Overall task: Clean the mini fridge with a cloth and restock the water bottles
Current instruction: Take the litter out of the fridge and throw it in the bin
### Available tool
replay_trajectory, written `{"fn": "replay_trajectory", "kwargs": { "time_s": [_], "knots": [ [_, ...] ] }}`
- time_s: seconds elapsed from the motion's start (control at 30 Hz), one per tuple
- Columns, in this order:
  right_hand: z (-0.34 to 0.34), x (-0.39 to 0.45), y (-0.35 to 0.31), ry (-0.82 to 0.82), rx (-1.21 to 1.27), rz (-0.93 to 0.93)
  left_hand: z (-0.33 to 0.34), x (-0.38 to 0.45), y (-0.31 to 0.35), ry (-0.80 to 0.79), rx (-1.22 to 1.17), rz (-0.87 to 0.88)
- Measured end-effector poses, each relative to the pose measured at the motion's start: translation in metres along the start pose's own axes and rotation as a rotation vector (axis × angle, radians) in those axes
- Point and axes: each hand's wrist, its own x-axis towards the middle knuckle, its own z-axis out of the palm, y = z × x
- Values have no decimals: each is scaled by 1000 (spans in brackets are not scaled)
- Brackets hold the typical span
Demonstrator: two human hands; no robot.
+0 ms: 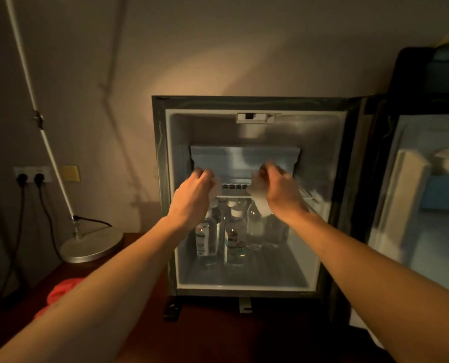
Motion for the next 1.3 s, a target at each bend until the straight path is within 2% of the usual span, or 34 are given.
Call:
{"fn": "replay_trajectory", "kwargs": {
  "time_s": [0.2,0.33,0.53,0.7,0.93,1.3],
  "knots": [
    [-25,-61,-6,52,25,12,7,-38,38,-124,-130,40],
    [-44,-111,5,15,-40,16,23,-76,74,-181,-240,154],
    [-95,-203,31,-12,-134,124,52,-131,143,-251,-353,305],
    [-144,-293,69,-56,-288,295,75,-182,227,-301,-430,415],
    [-212,-424,128,-56,-496,503,127,-255,348,-453,-525,518],
    [-288,-615,216,-63,-494,998,209,-393,510,-857,-613,657]
  ]
}}
